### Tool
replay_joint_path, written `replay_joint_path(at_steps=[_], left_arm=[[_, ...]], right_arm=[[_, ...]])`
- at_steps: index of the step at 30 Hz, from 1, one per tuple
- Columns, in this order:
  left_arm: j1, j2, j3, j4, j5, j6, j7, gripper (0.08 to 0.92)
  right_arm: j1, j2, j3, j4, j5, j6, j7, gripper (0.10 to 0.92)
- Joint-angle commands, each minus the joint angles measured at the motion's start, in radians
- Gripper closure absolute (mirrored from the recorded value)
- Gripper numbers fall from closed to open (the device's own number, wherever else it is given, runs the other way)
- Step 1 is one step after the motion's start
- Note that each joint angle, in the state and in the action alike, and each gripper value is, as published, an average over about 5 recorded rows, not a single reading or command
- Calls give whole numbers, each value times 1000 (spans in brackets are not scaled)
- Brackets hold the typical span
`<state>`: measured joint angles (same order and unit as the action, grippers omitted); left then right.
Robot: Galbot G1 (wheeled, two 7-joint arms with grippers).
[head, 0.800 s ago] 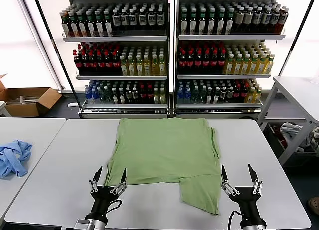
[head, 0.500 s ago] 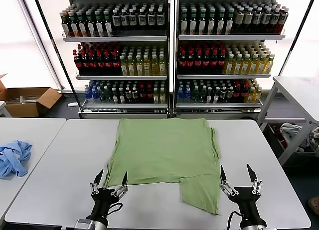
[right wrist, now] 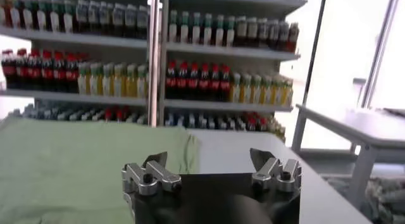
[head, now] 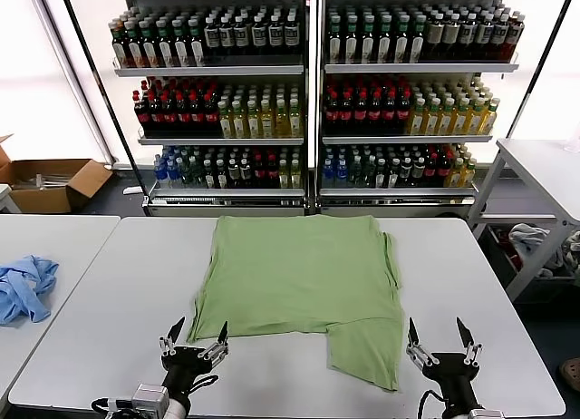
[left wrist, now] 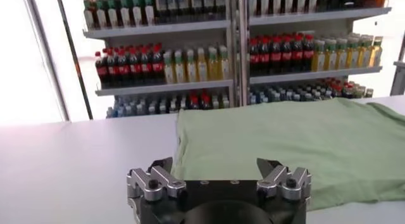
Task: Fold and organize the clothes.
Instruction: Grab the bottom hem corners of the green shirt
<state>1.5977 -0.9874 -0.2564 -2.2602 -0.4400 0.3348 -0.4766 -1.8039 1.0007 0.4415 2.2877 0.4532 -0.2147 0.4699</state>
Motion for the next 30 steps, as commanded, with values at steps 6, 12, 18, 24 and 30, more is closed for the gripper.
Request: replay_joint_path(at_steps=[6,12,18,24,30], left_arm=[[-25,16,-18,4,-155,136,-6,177],[-41,17,-45,24,-217,190,-18,177],[-48,12,-48,26,-248,199,-17,177],[-62,5,-40,32,-277,194,-6,177],[-123,-5,-63,90,-329,193,6,177]], right_arm=[[-11,-38,-25,-6,148,-127,-24,203],[2,-39,-75,-16,137,-170,-89,203],[4,-34,-111,-17,122,-169,-112,203],[-1,-33,-108,-14,117,-161,-116,203],[-6,-29,-107,-14,101,-148,-116,203]])
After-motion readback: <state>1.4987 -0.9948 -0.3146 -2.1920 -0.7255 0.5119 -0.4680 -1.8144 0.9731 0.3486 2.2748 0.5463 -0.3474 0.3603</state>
